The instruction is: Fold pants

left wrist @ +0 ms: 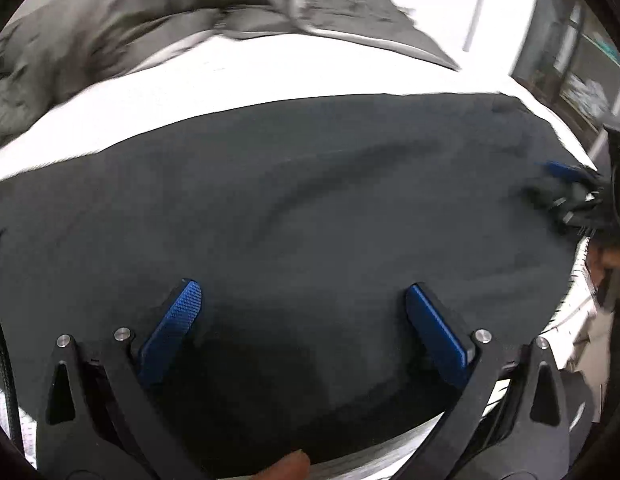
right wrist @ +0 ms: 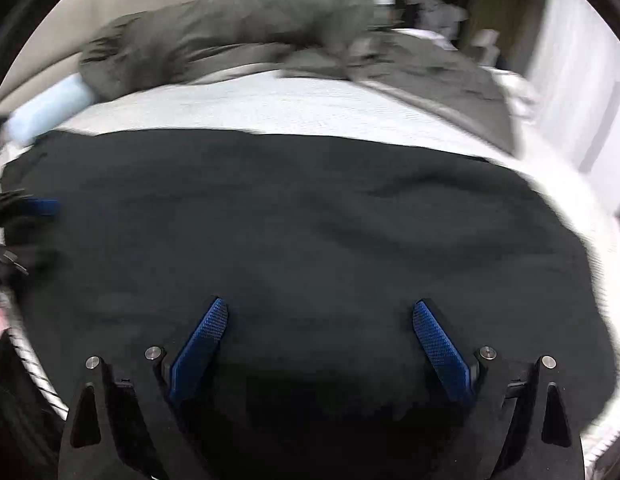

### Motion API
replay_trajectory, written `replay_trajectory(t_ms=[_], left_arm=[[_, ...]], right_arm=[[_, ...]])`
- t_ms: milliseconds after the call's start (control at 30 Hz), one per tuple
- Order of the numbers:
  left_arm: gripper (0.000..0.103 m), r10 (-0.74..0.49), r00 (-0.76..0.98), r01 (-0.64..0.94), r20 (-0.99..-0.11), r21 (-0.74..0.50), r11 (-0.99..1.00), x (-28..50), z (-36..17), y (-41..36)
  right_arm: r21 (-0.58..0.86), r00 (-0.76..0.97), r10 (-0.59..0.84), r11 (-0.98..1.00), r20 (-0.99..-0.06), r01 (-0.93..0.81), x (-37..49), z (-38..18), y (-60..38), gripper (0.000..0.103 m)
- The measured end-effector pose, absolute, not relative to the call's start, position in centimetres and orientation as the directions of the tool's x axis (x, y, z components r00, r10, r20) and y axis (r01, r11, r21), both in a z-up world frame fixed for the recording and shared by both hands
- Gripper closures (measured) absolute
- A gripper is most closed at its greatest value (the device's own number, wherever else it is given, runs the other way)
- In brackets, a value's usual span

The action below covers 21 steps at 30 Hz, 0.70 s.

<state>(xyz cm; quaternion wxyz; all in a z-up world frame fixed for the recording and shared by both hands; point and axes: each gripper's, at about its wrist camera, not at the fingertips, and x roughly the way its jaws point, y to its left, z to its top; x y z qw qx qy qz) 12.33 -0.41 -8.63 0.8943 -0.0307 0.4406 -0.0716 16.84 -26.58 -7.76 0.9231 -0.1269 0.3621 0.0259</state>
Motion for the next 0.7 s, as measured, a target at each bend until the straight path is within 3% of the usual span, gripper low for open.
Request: replay_trajectory(t_ms=[133, 233, 467, 700], left_arm=[[0.001, -0.083, 0.619, 0.03, -0.781, -0.082, 0.996, 11.8, -8.7, 3.5], [0.001, -0.081, 0.619, 0.001, -0.781, -0.102, 0.995, 11.8, -8.1, 4.6], [0.001, -0.151, 0.596, 0.108, -0.789, -0.108, 0.988, 14.7, -7.4, -1.2], [0.001, -0.165, 0.597, 0.176, -0.785, -0.072, 0.982, 13.3, -8.9, -3.7]], right_arm=[[-0.242, 0.737, -0.162, 0.97, -0.656, -0.002, 17.3, -7.3, -33.0, 0.009], [-0.225, 0.737, -0.172, 0.974, -0.653, 0.028, 17.3, -6.0, -32.7, 0.009], [-0.085, 0.726, 0.091, 0.976, -0.682, -0.202, 17.6, -5.5, -23.9, 0.008], [-0.154, 0.686, 0.115, 0.936, -0.718, -0.318, 16.9, -8.7, -18.2, 0.008]])
